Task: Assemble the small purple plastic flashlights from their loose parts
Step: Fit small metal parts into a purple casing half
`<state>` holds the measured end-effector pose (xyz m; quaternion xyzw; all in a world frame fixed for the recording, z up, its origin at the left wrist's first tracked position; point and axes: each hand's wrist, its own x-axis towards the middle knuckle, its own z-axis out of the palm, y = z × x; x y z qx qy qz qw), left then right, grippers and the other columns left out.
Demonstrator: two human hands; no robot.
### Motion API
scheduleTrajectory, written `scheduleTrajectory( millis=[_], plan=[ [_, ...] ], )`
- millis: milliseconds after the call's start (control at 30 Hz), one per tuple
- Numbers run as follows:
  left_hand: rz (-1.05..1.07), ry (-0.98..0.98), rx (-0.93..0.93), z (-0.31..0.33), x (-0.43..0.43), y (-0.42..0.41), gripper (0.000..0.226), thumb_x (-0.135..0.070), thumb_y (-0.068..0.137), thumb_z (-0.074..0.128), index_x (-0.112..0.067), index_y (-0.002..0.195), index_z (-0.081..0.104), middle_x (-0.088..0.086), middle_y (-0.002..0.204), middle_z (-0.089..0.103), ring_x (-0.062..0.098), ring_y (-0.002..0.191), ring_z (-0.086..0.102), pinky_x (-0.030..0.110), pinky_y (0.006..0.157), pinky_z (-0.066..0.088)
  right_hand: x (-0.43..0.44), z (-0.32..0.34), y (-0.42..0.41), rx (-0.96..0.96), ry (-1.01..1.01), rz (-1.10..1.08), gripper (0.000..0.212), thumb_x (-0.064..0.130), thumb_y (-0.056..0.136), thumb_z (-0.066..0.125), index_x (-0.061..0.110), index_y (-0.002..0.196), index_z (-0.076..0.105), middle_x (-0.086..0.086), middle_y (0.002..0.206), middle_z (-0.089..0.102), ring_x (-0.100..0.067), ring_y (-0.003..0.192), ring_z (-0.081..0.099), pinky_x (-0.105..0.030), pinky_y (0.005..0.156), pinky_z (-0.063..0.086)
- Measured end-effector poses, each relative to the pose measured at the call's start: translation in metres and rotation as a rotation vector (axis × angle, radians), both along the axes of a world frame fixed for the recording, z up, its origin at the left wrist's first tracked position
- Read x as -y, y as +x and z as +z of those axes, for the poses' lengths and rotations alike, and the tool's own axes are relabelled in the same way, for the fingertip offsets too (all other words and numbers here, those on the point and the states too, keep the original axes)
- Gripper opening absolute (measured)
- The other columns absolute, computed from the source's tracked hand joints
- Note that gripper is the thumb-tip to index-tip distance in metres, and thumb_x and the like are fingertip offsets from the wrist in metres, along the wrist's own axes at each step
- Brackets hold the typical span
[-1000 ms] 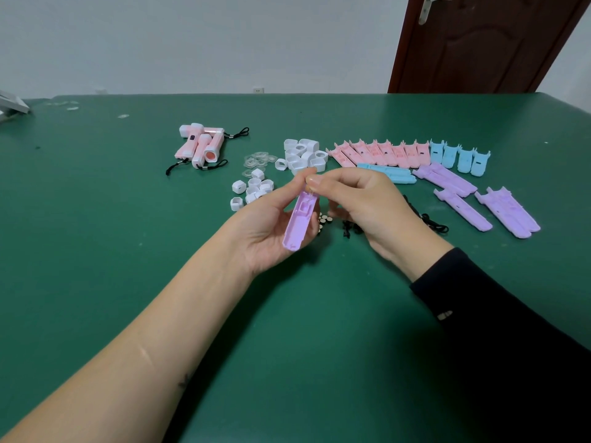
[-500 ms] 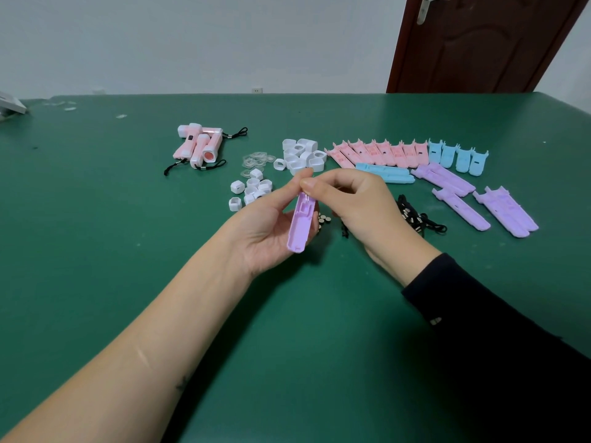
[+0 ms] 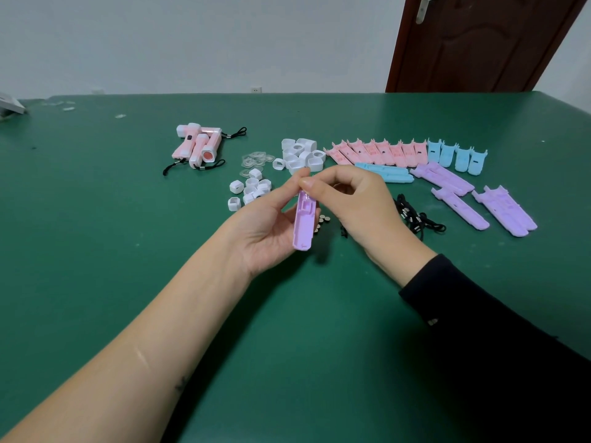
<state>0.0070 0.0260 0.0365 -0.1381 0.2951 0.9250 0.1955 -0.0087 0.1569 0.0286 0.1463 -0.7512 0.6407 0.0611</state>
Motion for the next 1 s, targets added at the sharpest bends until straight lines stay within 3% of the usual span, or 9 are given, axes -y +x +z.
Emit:
scheduleTrajectory(
  millis=[67, 167, 300, 433, 533, 700, 833, 933, 1000],
  plan=[
    [0.006, -0.013, -0.005, 0.000, 0.000, 0.000, 0.043, -0.006, 0.071, 0.070, -0.007, 0.114, 0.068, 0.018, 0.135, 0.056, 0.022, 0.131, 0.050, 0.041, 0.100, 0.048, 0.000, 0.000, 0.000, -0.006, 0.007, -0.004, 0.011, 0.021, 0.085, 0.072, 0.020, 0.073, 0.071, -0.008, 0.084, 0.067, -0.009, 0.069, 0.055, -0.019, 0.070, 0.046],
    [0.016, -0.007, -0.010, -0.001, 0.000, -0.001, 0.043, -0.005, 0.072, 0.070, -0.006, 0.115, 0.067, 0.020, 0.131, 0.059, 0.026, 0.123, 0.058, 0.045, 0.093, 0.053, 0.000, 0.001, 0.001, -0.023, 0.016, -0.006, 0.011, 0.021, 0.085, 0.072, 0.020, 0.074, 0.071, -0.015, 0.088, 0.068, -0.010, 0.069, 0.055, -0.022, 0.070, 0.046],
    [0.023, 0.004, -0.045, -0.003, 0.000, -0.001, 0.048, -0.004, 0.076, 0.067, -0.004, 0.123, 0.062, 0.025, 0.126, 0.062, 0.034, 0.116, 0.063, 0.047, 0.090, 0.053, 0.001, 0.000, 0.000, -0.008, -0.025, 0.003, 0.006, 0.019, 0.084, 0.073, 0.021, 0.082, 0.067, -0.003, 0.083, 0.063, -0.010, 0.066, 0.052, -0.015, 0.065, 0.045],
    [0.018, 0.016, -0.066, -0.005, 0.000, -0.002, 0.024, -0.003, 0.083, 0.063, -0.003, 0.107, 0.065, 0.027, 0.116, 0.066, 0.038, 0.104, 0.068, 0.050, 0.086, 0.054, 0.001, -0.005, -0.004, 0.009, -0.022, -0.028, 0.021, 0.023, 0.083, 0.074, 0.026, 0.093, 0.056, 0.000, 0.088, 0.056, -0.012, 0.068, 0.051, -0.019, 0.067, 0.046],
    [0.038, 0.006, -0.060, -0.007, 0.001, -0.003, 0.015, -0.003, 0.088, 0.061, -0.002, 0.103, 0.067, 0.028, 0.120, 0.063, 0.039, 0.098, 0.069, 0.052, 0.080, 0.055, 0.001, -0.007, -0.005, 0.032, -0.021, -0.022, 0.025, 0.024, 0.083, 0.074, 0.027, 0.098, 0.053, 0.001, 0.086, 0.056, -0.013, 0.072, 0.054, -0.027, 0.073, 0.050],
    [0.049, -0.036, -0.062, -0.009, 0.000, -0.005, 0.012, -0.005, 0.088, 0.061, -0.003, 0.098, 0.068, 0.026, 0.124, 0.062, 0.038, 0.109, 0.065, 0.051, 0.080, 0.055, 0.002, -0.009, -0.007, 0.059, -0.029, 0.005, 0.027, 0.024, 0.085, 0.072, 0.024, 0.105, 0.054, 0.003, 0.081, 0.058, -0.014, 0.073, 0.057, -0.029, 0.075, 0.050],
    [0.059, -0.052, -0.063, -0.011, 0.000, -0.006, 0.012, -0.005, 0.091, 0.059, -0.004, 0.101, 0.066, 0.028, 0.112, 0.067, 0.039, 0.112, 0.064, 0.045, 0.077, 0.058, 0.003, -0.011, -0.009, 0.099, -0.020, 0.028, 0.025, 0.023, 0.085, 0.071, 0.026, 0.103, 0.054, 0.002, 0.082, 0.060, -0.015, 0.072, 0.059, -0.035, 0.078, 0.050],
    [0.058, -0.063, -0.058, -0.011, -0.001, -0.004, 0.012, -0.005, 0.091, 0.059, -0.004, 0.100, 0.066, 0.028, 0.103, 0.070, 0.035, 0.095, 0.071, 0.041, 0.060, 0.061, 0.002, -0.012, -0.010, 0.139, -0.009, 0.027, 0.024, 0.026, 0.085, 0.071, 0.028, 0.101, 0.054, 0.003, 0.083, 0.062, -0.011, 0.069, 0.060, -0.029, 0.070, 0.048],
    [0.063, -0.074, -0.057, -0.010, -0.001, -0.004, 0.018, -0.005, 0.084, 0.063, -0.004, 0.102, 0.066, 0.028, 0.110, 0.068, 0.034, 0.094, 0.070, 0.038, 0.054, 0.059, 0.002, -0.012, -0.010, 0.172, -0.037, 0.028, 0.023, 0.028, 0.085, 0.071, 0.027, 0.101, 0.055, 0.004, 0.083, 0.064, -0.003, 0.061, 0.060, -0.020, 0.059, 0.046]
  ],
)
